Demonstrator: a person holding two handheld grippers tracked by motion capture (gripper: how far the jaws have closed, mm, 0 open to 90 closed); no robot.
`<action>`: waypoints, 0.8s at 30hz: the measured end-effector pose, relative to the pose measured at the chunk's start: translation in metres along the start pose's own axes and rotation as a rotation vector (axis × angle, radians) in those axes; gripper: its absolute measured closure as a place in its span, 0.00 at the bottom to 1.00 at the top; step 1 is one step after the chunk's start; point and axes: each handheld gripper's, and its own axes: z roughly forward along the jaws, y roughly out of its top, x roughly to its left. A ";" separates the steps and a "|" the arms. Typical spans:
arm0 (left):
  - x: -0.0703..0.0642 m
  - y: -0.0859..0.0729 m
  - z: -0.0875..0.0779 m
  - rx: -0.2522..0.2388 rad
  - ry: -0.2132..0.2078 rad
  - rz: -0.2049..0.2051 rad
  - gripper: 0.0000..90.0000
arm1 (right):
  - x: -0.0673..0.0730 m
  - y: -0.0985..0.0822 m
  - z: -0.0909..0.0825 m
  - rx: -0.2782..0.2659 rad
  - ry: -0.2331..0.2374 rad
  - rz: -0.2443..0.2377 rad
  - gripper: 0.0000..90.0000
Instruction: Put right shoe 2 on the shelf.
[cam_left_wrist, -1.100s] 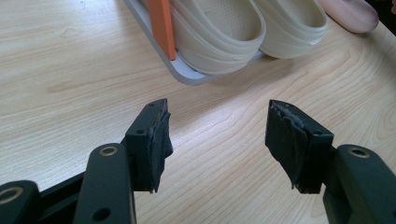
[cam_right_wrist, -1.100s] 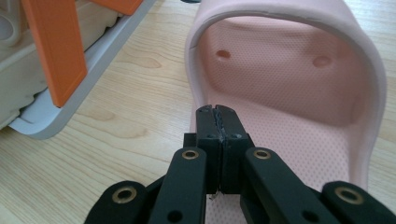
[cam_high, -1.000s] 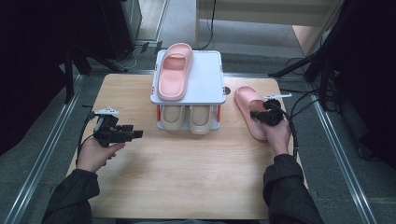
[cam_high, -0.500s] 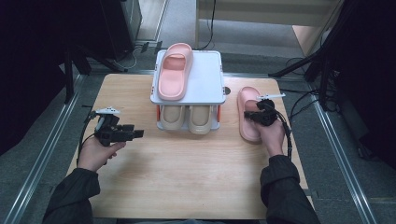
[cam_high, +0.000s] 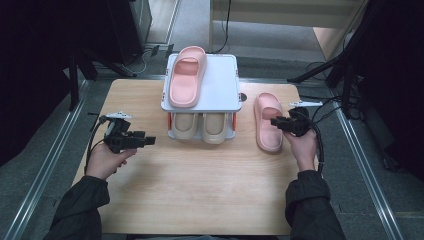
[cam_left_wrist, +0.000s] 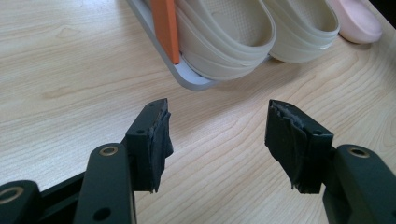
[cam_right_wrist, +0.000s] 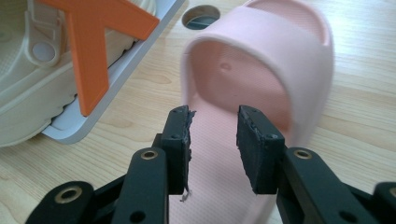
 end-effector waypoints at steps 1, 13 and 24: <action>0.000 0.000 0.000 -0.002 0.002 0.000 0.45 | -0.002 -0.001 -0.002 -0.006 -0.004 0.004 0.72; -0.001 -0.001 0.001 0.006 0.000 0.007 0.45 | -0.024 -0.009 -0.008 -0.027 -0.062 0.067 0.61; -0.002 -0.015 -0.008 0.004 0.011 -0.002 0.44 | -0.035 -0.005 0.010 -0.009 -0.106 0.098 0.59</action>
